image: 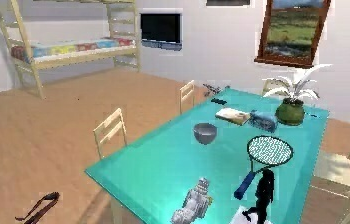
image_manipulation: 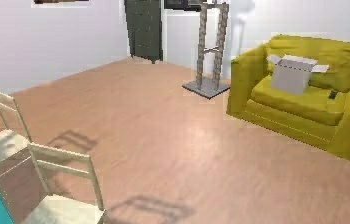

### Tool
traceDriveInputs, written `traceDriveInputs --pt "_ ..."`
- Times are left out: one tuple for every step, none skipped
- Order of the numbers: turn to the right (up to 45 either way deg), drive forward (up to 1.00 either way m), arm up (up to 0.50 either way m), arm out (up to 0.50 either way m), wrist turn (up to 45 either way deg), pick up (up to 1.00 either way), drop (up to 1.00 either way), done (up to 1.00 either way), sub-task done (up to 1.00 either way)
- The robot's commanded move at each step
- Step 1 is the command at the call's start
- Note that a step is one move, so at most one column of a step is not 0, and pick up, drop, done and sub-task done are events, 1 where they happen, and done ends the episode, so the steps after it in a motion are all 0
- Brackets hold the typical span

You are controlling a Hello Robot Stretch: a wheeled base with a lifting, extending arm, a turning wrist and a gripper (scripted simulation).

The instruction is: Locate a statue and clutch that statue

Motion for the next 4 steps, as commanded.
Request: traceDriveInputs --pt "-45.0 0.0 0.0 0.0 0.0 0.0 0.0 0.0 0.0" --pt "-15.0 0.0 0.0 0.0 0.0 0.0 0.0 0.0 0.0" --pt "0.0 0.0 0.5 0.0 0.0 0.0 0.0 0.0 0.0" --pt "0.0 0.0 0.26 0.0 0.0 0.0 0.0 0.0 0.0"
